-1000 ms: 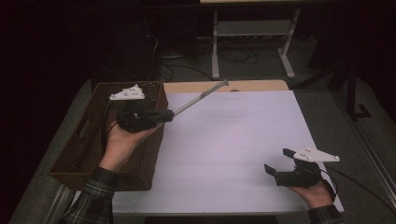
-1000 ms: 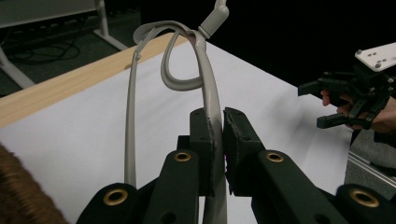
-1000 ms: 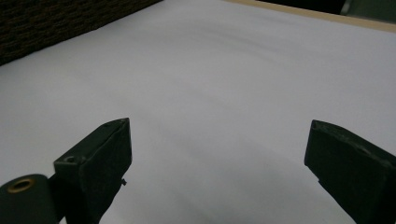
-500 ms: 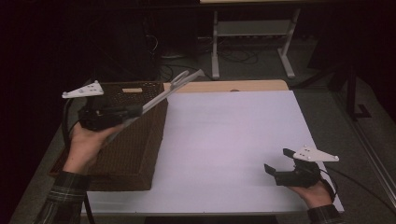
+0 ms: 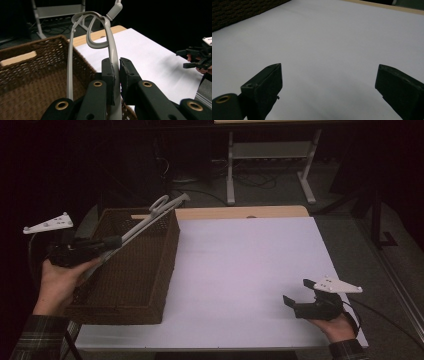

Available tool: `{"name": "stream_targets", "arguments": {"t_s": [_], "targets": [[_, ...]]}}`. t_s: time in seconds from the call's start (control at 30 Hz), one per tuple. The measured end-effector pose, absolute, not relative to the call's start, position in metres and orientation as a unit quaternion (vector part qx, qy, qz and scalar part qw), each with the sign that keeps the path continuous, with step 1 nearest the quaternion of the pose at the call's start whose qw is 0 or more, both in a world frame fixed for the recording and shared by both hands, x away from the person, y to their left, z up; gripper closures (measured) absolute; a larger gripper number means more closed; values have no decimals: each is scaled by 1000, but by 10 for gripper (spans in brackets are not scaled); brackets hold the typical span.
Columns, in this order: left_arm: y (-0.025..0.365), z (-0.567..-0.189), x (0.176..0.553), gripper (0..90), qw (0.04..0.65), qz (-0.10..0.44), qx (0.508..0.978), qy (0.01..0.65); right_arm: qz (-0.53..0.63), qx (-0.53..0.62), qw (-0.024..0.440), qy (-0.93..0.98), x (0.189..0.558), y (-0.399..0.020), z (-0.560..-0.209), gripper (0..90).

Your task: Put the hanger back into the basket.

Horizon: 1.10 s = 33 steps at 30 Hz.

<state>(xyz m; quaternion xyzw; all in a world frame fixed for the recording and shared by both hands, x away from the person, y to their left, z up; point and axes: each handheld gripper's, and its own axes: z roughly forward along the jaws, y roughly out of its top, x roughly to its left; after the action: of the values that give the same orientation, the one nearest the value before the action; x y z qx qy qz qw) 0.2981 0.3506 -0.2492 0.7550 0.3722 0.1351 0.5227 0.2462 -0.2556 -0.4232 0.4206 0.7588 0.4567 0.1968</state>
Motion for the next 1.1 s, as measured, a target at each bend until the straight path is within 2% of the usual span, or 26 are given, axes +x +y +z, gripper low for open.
{"name": "stream_targets", "arguments": {"t_s": [0.4, 0.77, 1.1], "targets": [[385, -257, 279, 831, 514, 136, 746, 401, 456, 425, 196, 757, 247, -255, -424, 69], [395, -265, 269, 830, 503, 134, 748, 413, 453, 427, 195, 758, 248, -256, -425, 68], [396, -284, 280, 830, 483, 119, 760, 418, 451, 427, 197, 759, 249, -256, -426, 68]]}}
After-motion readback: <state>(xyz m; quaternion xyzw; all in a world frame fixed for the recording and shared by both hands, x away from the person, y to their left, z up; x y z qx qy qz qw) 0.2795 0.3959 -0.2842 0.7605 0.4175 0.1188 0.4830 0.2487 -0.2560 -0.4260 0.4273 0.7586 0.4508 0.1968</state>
